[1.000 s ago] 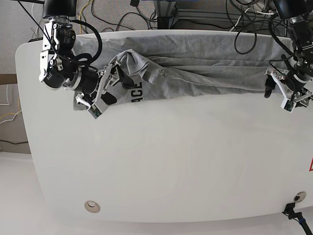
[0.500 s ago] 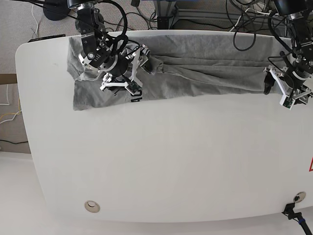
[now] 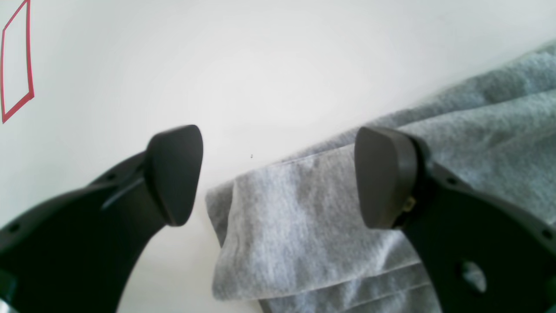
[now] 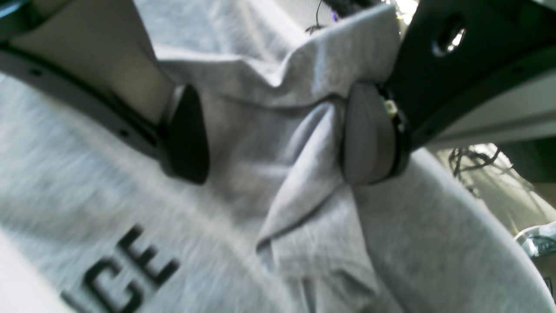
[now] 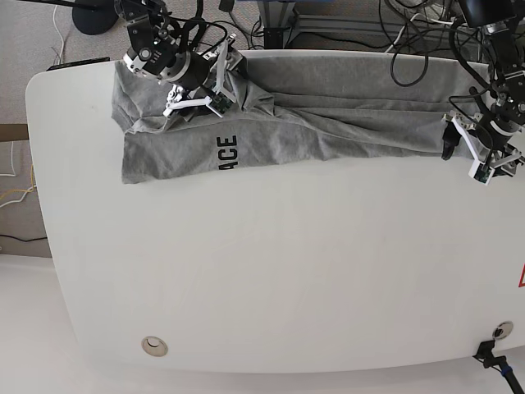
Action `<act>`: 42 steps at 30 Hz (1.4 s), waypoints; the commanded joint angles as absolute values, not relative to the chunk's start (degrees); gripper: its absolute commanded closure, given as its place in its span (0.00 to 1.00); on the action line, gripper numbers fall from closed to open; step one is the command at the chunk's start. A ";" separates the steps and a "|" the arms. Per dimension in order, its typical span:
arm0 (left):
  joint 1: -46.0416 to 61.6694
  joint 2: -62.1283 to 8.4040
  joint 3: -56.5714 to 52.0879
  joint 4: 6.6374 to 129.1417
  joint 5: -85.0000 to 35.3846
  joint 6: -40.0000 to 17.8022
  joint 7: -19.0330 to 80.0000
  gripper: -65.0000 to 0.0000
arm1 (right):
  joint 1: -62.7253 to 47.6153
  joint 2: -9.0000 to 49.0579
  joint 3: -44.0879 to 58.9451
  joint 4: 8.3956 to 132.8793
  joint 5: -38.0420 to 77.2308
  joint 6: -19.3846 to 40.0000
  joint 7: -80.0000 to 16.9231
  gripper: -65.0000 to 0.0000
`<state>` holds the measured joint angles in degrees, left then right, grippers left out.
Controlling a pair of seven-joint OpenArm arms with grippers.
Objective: Fold the T-shirt properly
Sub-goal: 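Smooth and tuck the folded shirt end with the right gripper, then grasp the folded shirt's two ends with both grippers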
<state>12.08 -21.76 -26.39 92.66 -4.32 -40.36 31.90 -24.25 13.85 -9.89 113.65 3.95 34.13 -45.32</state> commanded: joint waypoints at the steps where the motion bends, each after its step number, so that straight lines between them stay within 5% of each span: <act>1: 11.47 -22.81 -26.77 93.49 -4.79 -40.00 30.81 0.21 | -26.07 14.81 -12.35 115.12 4.53 34.24 -44.44 0.31; 11: 11.21 -22.81 -26.24 90.07 -4.88 -40.00 30.81 0.21 | -29.05 15.87 -23.43 115.30 4.97 34.24 -44.44 0.31; 27: 10.51 -22.81 -25.27 89.98 -4.79 -40.00 30.73 0.21 | -11.56 24.84 -25.54 115.12 27.82 32.31 -44.53 0.31; 40: 10.86 -22.81 -25.27 92.44 -5.14 -40.00 30.64 0.21 | -10.42 21.85 -7.52 113.80 15.60 29.41 -43.56 0.32; 42: 12.26 -22.64 -25.27 95.16 -5.14 -40.00 30.64 0.21 | -11.91 21.85 -7.43 113.63 15.08 29.23 -41.63 0.37</act>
<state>12.08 -21.63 -24.91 92.25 -4.14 -40.27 32.18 -11.38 21.54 -7.77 112.77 14.72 29.19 -44.60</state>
